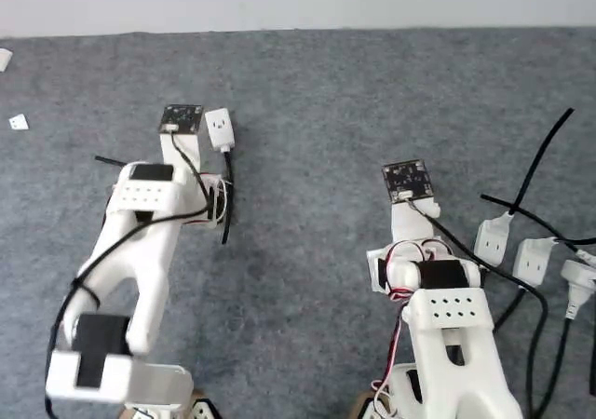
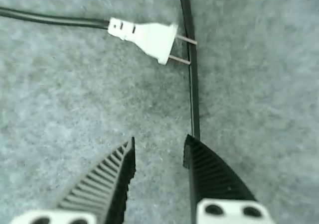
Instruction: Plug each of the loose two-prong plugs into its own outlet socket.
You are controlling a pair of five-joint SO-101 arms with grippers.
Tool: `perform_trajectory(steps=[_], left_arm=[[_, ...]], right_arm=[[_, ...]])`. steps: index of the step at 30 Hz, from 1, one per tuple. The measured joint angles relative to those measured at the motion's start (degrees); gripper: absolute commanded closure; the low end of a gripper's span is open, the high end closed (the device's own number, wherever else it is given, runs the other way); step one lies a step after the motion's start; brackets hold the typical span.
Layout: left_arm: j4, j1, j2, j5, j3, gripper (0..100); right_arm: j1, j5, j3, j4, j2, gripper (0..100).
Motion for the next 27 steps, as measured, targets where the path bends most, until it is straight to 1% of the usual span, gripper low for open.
perform_trajectory(steps=[5, 8, 15, 27], left_arm=[[-2.02, 4.13, -2.29, 1.76, 5.10, 85], [-2.46, 6.15, -1.58, 5.27, 5.45, 85], [-2.46, 5.89, 5.98, 9.49, 3.43, 86], [-2.46, 5.36, 7.56, 9.41, 1.76, 86]], right_arm=[[-0.09, 0.00, 0.00, 0.00, 0.00, 75.8], [0.00, 0.00, 0.09, 0.00, 0.00, 75.8], [-0.09, 0.00, 0.09, 0.00, 0.00, 75.8], [-0.09, 0.00, 0.09, 0.00, 0.00, 75.8]])
